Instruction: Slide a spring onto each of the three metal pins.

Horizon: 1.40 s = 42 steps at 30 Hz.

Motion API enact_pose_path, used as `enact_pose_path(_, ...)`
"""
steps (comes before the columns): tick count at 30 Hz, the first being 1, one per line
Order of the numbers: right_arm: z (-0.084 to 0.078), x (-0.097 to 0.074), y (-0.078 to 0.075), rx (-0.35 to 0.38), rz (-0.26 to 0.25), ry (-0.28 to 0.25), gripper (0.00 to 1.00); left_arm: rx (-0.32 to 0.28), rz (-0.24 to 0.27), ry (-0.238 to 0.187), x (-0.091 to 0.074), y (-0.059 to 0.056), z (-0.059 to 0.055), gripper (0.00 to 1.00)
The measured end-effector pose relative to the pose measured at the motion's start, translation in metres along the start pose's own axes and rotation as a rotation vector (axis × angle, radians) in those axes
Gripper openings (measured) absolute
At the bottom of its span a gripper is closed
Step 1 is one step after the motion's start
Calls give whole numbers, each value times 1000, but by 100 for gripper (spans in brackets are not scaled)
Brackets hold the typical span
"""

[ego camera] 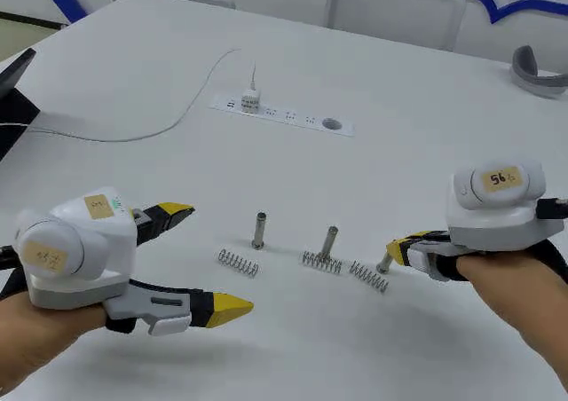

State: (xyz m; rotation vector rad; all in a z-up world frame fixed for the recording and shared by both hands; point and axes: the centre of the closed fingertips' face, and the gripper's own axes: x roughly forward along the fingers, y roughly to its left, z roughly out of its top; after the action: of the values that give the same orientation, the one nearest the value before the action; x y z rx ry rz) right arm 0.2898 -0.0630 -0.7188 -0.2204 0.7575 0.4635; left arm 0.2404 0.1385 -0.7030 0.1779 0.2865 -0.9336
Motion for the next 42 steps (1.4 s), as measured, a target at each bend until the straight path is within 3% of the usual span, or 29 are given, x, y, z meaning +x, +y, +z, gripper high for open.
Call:
enact_pose_path(23, 5, -16, 3, -32, 19, -69, 15, 6, -3, -5, 1, 0, 3, 92)
enact_pose_path(42, -23, -13, 15, -114, 104, -35, 17, 14, -4, -8, 0, 1, 6, 92)
